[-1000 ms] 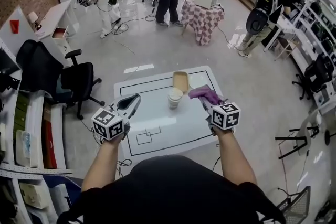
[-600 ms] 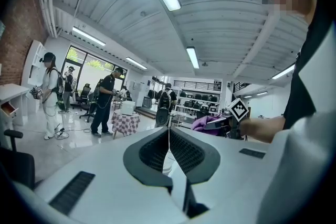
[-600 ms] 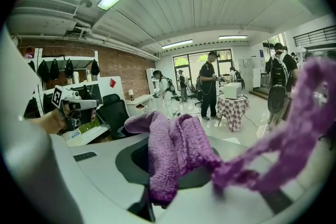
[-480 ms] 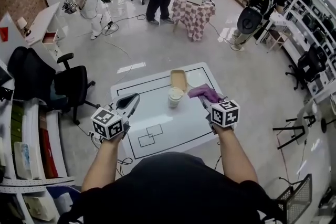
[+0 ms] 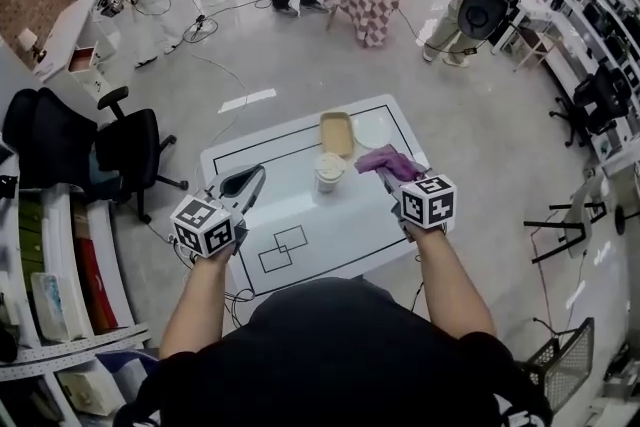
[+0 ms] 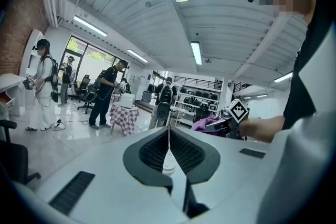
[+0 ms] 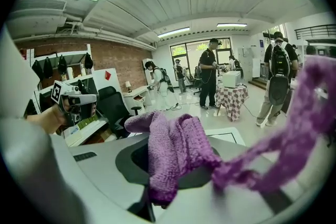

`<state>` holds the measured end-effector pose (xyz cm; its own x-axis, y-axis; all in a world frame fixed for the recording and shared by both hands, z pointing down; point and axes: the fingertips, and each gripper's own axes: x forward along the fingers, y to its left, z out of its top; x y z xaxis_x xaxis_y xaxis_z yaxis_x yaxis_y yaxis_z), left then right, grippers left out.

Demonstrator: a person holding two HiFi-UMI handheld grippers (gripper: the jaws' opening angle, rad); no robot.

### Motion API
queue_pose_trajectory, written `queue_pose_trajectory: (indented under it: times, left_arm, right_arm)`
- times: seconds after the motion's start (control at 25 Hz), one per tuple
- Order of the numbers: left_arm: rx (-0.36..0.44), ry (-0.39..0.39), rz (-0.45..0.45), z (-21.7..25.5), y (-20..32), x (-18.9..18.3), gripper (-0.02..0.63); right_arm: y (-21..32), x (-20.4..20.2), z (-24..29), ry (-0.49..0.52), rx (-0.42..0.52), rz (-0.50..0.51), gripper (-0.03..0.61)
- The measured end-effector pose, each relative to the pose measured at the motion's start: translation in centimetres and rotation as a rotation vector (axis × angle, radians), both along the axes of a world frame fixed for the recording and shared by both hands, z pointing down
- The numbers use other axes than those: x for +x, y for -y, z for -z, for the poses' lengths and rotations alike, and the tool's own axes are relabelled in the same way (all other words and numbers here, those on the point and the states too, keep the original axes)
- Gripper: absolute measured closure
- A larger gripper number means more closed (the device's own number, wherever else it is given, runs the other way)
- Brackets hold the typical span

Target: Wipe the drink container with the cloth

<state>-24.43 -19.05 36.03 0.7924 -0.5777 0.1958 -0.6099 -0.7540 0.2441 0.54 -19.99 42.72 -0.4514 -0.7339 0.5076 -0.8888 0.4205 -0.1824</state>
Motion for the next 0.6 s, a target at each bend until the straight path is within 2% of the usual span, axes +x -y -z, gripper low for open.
queue_pose_trajectory:
  times: [0.24,0.4,0.6]
  left_arm:
    - [-0.016,0.033,-0.015,-2.4,2.4,2.7,0.589]
    - [-0.013,0.057,-0.023,-4.5,4.1,4.7,0.589]
    - [0.011,0.144,-0.075,-7.8,5.4,8.0,0.566]
  right_arm:
    - [3.5,1.8,-2.5,0.01,-0.03,0.031,0.503]
    - [5.7,2.2,-4.3,-0.055,-0.024,0.094,0.503]
    - [7.6,1.5,-6.7,-0.076,-0.029,0.18,0.503]
